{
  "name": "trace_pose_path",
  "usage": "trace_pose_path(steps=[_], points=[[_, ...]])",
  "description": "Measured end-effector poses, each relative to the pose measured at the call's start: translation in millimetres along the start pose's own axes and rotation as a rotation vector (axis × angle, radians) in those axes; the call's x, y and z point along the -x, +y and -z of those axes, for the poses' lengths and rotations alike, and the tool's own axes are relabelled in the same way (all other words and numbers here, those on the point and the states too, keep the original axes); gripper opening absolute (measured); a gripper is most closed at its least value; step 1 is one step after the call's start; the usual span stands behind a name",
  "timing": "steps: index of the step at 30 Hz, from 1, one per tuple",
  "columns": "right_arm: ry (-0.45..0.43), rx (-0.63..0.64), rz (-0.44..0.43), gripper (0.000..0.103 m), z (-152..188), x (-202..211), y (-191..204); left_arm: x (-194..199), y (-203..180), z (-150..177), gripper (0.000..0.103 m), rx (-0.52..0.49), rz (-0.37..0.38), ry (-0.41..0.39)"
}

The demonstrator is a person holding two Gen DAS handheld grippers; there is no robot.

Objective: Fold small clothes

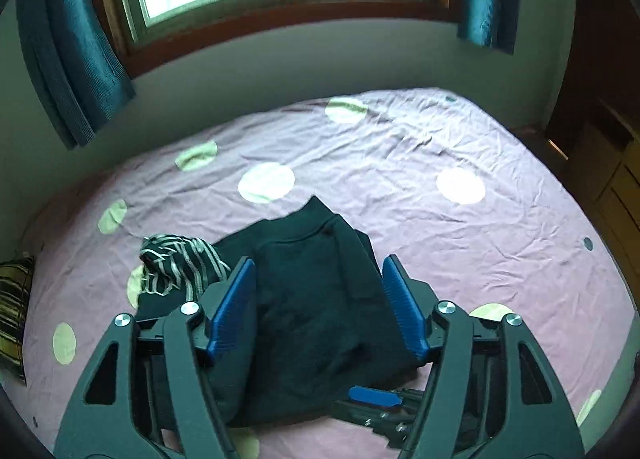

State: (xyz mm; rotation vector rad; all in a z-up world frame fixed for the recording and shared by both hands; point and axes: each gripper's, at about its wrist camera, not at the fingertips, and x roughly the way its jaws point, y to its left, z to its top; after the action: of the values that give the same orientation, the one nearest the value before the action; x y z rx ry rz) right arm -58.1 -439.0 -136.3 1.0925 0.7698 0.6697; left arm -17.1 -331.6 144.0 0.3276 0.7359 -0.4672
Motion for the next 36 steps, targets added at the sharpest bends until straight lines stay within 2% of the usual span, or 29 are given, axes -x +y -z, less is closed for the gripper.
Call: trace_pose_path(steps=[4,7,9,12,16,19,22,26,30,34,35,36], points=[[-0.003,0.018,-0.014,0.07,2,4,19,52,72,34,0.078,0.083,0.022,-0.1],[0.012,0.025,-0.063,0.075,-8,-5,34,72,131,83,0.083,0.163,-0.001,-0.15],[0.022,0.05,-0.046,0.076,-17,-17,45,72,162,124,0.083,0.188,-0.041,-0.172],[0.036,0.027,-0.032,0.076,-40,-42,53,53,188,174,0.085,0.2,-0.035,-0.127],[0.05,-0.033,-0.006,0.076,-73,-75,48,14,194,216,0.086,0.19,-0.052,-0.045],[0.069,-0.064,0.0,0.076,-94,-95,49,-10,199,229,0.086,0.202,-0.043,-0.012],[0.078,-0.066,0.074,0.078,-110,-109,53,-26,202,233,0.086,0.221,-0.05,0.005],[0.106,0.011,0.206,0.077,-114,-119,73,-38,201,230,0.086,0.229,-0.067,-0.003],[0.061,0.194,0.356,0.076,-103,-113,102,-51,207,230,0.086,0.273,-0.049,0.017],[0.061,0.21,0.326,0.076,-111,-118,103,-61,211,235,0.088,0.301,-0.038,0.035],[0.068,0.197,0.324,0.073,-115,-123,99,-62,212,235,0.091,0.307,-0.038,0.037],[0.077,0.192,0.334,0.048,-119,-130,94,-64,213,236,0.091,0.319,-0.037,0.04]])
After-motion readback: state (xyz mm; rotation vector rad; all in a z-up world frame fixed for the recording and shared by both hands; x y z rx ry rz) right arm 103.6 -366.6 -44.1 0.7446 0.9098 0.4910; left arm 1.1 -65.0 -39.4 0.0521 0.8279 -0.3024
